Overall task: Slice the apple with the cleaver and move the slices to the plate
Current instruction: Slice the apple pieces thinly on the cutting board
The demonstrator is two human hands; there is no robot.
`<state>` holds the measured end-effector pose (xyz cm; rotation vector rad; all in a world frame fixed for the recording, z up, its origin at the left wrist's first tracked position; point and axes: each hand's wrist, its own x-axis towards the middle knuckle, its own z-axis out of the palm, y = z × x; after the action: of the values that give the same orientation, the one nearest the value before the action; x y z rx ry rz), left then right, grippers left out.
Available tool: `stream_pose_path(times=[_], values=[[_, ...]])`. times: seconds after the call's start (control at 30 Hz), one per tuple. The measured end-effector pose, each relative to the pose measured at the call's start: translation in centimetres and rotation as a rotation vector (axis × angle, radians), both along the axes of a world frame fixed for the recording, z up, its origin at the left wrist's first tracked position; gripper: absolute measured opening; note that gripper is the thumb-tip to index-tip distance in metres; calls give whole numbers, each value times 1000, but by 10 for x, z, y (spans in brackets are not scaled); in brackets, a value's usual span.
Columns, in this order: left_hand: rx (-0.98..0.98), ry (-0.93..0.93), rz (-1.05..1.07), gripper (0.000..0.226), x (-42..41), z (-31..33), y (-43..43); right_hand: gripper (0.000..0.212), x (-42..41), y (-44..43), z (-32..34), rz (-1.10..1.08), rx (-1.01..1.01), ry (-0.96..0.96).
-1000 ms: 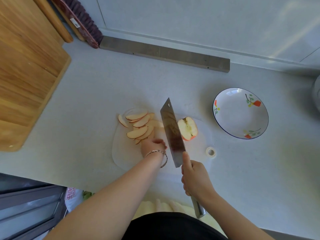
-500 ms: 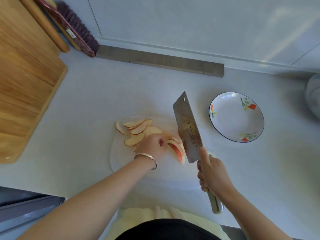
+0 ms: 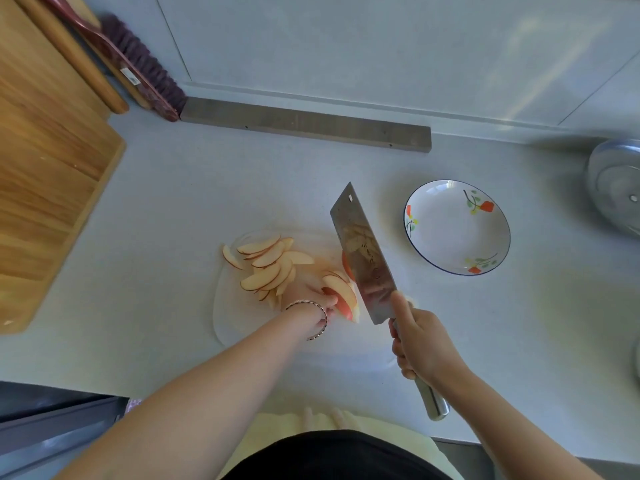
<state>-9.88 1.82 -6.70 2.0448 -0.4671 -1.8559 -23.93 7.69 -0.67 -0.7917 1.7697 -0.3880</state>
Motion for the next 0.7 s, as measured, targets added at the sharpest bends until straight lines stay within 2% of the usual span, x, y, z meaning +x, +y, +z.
stream_pose_path(times=[0.07,0.17,0.33,0.5,0.53,0.6,0.7], values=[[10,51,30,12,4,3,1,51,0,3,-3,10,13,-11],[-20,24,58,10,8,5,2,51,3,7,-10,27,42,-29],[-29,-35,58,22,8,5,1,53,8,12,-20,83,75,-17],[-89,-78,31,16,9,1,4,53,10,14,-25,92,98,-15],[-151,-135,-45,11,10,0,5,53,11,14,-25,99,102,-20],[-337,-339,-328,9,14,1,8,53,13,12,-26,128,110,-13],[-586,-579,-841,25,28,-1,12,54,14,10,-27,128,101,-13]])
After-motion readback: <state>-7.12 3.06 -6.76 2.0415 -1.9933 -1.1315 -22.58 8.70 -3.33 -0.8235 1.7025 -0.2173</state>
